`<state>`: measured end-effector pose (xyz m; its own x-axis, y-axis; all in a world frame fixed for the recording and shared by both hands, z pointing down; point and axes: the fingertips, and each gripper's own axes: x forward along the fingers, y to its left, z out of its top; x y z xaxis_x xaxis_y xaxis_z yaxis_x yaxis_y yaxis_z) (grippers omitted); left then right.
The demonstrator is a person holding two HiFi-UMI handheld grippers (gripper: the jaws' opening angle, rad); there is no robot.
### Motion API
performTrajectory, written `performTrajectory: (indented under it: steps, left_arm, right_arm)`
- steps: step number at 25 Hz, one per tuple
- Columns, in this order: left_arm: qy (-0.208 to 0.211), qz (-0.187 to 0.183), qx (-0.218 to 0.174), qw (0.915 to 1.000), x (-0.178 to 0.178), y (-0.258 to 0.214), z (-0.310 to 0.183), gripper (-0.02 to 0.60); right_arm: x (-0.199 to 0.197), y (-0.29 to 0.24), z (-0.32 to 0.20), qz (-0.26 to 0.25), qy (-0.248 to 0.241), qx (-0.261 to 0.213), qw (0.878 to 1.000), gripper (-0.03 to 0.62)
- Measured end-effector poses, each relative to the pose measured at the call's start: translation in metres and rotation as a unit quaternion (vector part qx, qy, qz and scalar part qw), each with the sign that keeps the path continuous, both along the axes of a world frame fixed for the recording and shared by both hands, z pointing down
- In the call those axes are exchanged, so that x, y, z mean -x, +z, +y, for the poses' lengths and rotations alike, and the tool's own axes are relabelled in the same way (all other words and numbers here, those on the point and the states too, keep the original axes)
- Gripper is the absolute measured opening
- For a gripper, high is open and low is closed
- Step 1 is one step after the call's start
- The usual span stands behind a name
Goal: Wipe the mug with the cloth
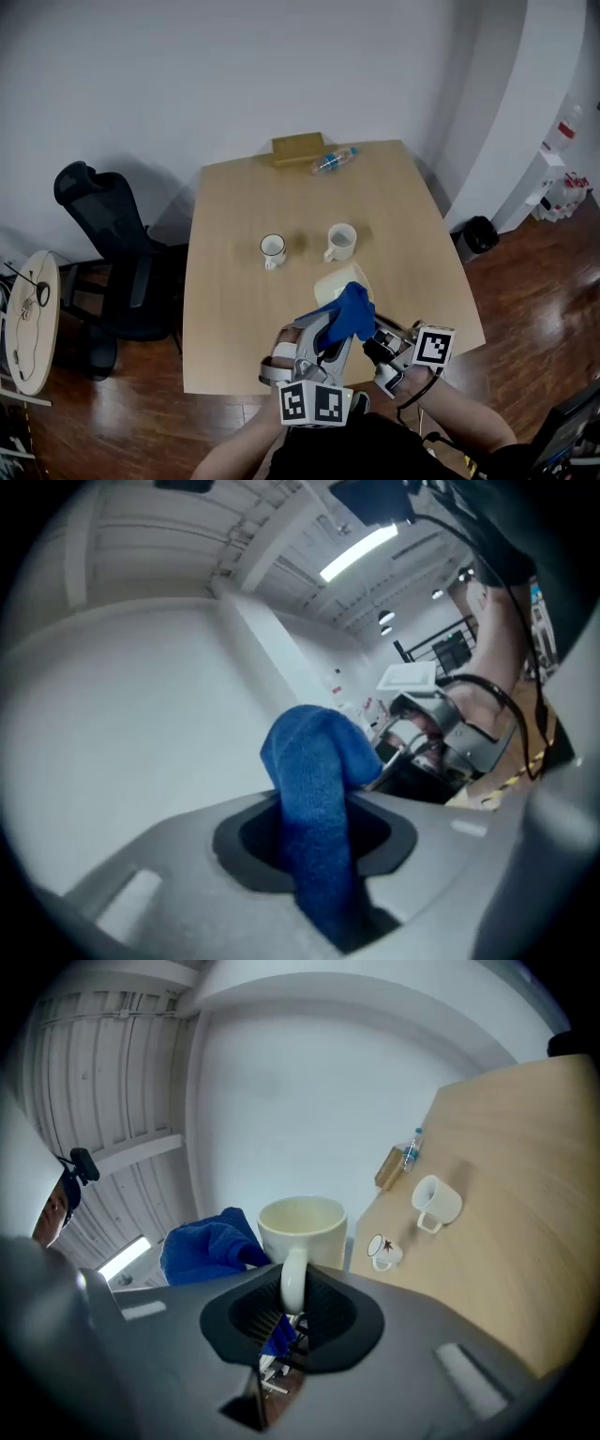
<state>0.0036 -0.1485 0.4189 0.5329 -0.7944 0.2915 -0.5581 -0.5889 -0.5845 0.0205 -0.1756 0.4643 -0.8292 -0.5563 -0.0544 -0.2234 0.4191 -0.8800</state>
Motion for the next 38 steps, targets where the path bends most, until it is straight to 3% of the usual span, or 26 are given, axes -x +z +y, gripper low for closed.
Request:
performTrajectory:
  steps: [2, 4, 6, 10, 13, 15, 16, 18, 21, 23, 24, 29, 32, 36, 38]
  left_arm:
    - [-0.006, -0.033, -0.027, 0.999, -0.001, 0.005, -0.003, 0.123]
    - [0.0, -0.043, -0.038, 0.9983, -0.002, 0.006, -0.003, 0.123]
    - [0.014, -0.019, -0.023, 0.9995, -0.002, 0.004, -0.002, 0.124]
    - [0.05, 0.071, 0.07, 0.9938, 0.015, -0.004, -0.009, 0.126]
    - [0.068, 0.145, 0.165, 0.9732, 0.037, -0.01, -0.021, 0.126]
    - [0.094, 0.191, 0.237, 0.948, 0.045, -0.011, -0.023, 0.126]
    - [0.117, 0.215, 0.276, 0.9293, 0.046, -0.014, -0.02, 0.126]
    - [0.177, 0.272, 0.351, 0.8787, 0.045, -0.025, -0.007, 0.126]
    - [0.261, 0.367, 0.427, 0.7842, 0.046, -0.052, 0.014, 0.127]
    - [0.308, 0.429, 0.447, 0.7219, 0.048, -0.068, 0.027, 0.129]
    - [0.327, 0.453, 0.45, 0.6965, 0.049, -0.074, 0.032, 0.129]
    - [0.384, 0.541, 0.449, 0.599, 0.054, -0.087, 0.05, 0.129]
    - [0.401, 0.609, 0.436, 0.5267, 0.053, -0.095, 0.053, 0.127]
    - [0.379, 0.717, 0.391, 0.4355, 0.054, -0.1, 0.047, 0.126]
    - [0.356, 0.76, 0.372, 0.3961, 0.053, -0.097, 0.043, 0.124]
  right_arm:
    - [0.003, -0.001, 0.001, -0.008, 0.001, 0.005, 1.0, 0.044]
    - [0.002, -0.001, 0.002, 0.0, 0.002, 0.004, 1.0, 0.044]
    - [-0.002, -0.001, 0.003, 0.024, 0.0, -0.006, 1.0, 0.044]
    - [-0.011, -0.006, 0.014, 0.048, -0.021, -0.035, 0.998, 0.046]
    - [-0.018, -0.012, 0.031, 0.063, -0.057, -0.065, 0.994, 0.048]
    - [-0.019, -0.017, 0.044, 0.064, -0.089, -0.082, 0.991, 0.048]
    - [-0.019, -0.02, 0.051, 0.06, -0.105, -0.089, 0.989, 0.048]
    - [-0.019, -0.027, 0.065, 0.044, -0.134, -0.1, 0.985, 0.048]
    - [-0.021, -0.044, 0.086, 0.0, -0.178, -0.124, 0.976, 0.048]
    - [-0.021, -0.058, 0.1, -0.035, -0.206, -0.14, 0.968, 0.048]
    - [-0.021, -0.065, 0.108, -0.052, -0.219, -0.148, 0.963, 0.048]
    - [-0.01, -0.099, 0.134, -0.147, -0.268, -0.166, 0.937, 0.046]
    - [-0.004, -0.114, 0.137, -0.216, -0.277, -0.149, 0.924, 0.044]
    - [-0.001, -0.131, 0.122, -0.3, -0.248, -0.125, 0.913, 0.044]
    - [0.002, -0.138, 0.111, -0.324, -0.224, -0.123, 0.911, 0.044]
